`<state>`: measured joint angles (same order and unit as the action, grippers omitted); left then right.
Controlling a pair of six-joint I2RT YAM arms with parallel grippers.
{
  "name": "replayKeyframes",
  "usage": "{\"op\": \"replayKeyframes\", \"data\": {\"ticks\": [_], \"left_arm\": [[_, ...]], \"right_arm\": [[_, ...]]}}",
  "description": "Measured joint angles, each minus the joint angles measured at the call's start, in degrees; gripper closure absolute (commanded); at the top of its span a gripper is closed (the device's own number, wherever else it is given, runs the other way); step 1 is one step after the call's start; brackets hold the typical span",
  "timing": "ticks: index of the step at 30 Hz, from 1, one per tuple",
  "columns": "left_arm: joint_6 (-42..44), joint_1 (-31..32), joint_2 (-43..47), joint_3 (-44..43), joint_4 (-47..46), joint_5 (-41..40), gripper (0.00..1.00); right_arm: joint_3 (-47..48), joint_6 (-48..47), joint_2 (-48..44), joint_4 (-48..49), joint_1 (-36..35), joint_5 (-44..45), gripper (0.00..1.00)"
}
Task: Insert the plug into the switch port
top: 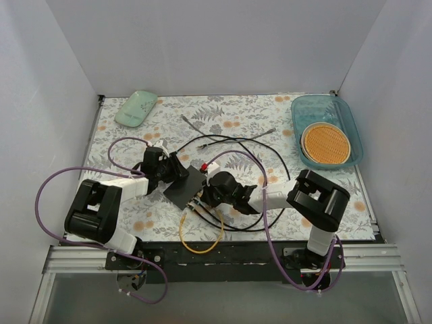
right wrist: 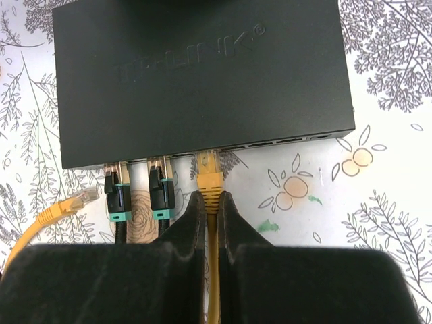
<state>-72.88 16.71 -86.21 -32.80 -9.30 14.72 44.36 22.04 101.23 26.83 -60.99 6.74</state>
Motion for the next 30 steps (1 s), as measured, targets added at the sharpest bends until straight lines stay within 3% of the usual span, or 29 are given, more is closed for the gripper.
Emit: {"op": "replayKeyframes", "data": {"ticks": [9,12,30], "left_arm": [[-0.42,0.26,1.51,1.55,-1.66,-4.63,0.81],[-0.42,0.48,1.57,1.66,-2.03,-5.55,0.73],[0.26,2.25,0.79,2.21,-5.53,-9.81,0.77]], "right_arm": [[5.42,-1.11,2.32,-5.51,0.35,-0.09,0.99],[7.06,-1.42,2.82,-7.56,0.61,-0.5,0.99],[15.26,-4.52,5.68,-18.4,1.53,-3.21,0.99]]}}
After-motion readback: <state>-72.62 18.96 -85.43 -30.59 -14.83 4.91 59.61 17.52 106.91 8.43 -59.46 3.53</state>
